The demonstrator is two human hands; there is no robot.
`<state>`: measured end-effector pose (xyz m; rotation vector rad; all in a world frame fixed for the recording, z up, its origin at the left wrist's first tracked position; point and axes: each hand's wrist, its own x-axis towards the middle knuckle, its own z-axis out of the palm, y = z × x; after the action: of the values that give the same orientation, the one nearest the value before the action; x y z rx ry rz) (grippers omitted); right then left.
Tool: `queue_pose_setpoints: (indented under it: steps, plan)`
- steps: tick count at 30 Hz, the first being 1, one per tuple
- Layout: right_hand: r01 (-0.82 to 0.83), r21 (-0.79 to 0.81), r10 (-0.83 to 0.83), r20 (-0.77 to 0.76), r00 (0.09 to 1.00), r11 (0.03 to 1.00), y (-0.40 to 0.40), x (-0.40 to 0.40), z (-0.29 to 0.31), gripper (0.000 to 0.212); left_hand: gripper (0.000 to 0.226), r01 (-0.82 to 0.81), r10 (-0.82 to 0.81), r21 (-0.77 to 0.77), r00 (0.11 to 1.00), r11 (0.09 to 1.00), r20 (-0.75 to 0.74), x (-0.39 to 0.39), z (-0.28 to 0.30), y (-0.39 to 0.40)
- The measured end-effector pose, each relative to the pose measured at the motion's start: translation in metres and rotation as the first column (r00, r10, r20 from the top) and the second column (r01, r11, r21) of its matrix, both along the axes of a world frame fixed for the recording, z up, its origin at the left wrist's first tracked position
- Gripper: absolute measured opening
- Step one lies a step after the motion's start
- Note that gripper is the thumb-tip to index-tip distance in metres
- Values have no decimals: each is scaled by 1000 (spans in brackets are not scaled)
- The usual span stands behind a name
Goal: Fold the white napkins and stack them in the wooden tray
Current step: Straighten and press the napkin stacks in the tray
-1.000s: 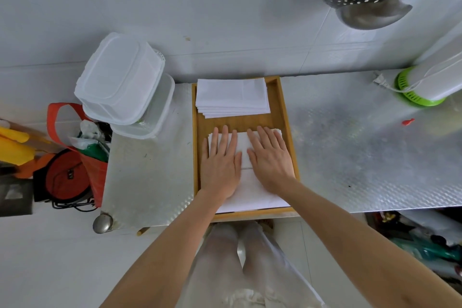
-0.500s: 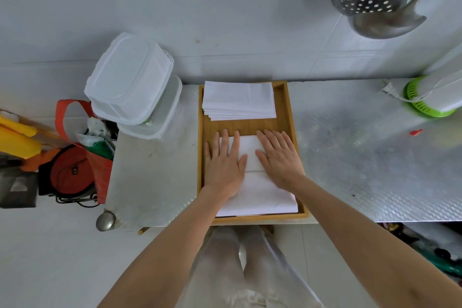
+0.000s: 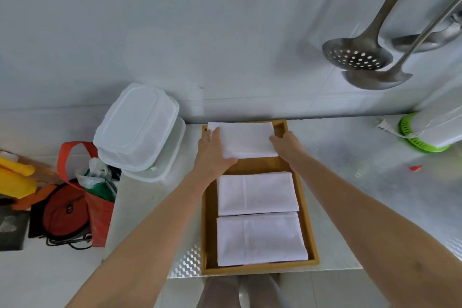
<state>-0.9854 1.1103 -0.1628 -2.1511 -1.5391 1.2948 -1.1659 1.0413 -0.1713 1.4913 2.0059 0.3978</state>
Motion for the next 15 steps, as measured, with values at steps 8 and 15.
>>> queue_pose_setpoints:
  steps: [8, 15]
  plan:
    - [81, -164, -107, -156, 982, 983, 19, -14, -13, 41, 61, 91, -102, -159, 993, 983, -61, -6, -19, 8]
    - [-71, 129, 100, -230, 968, 989, 15, -14, 8, 21, 46, 71, -69, 19, 992, 997, -104, -15, -1, 27]
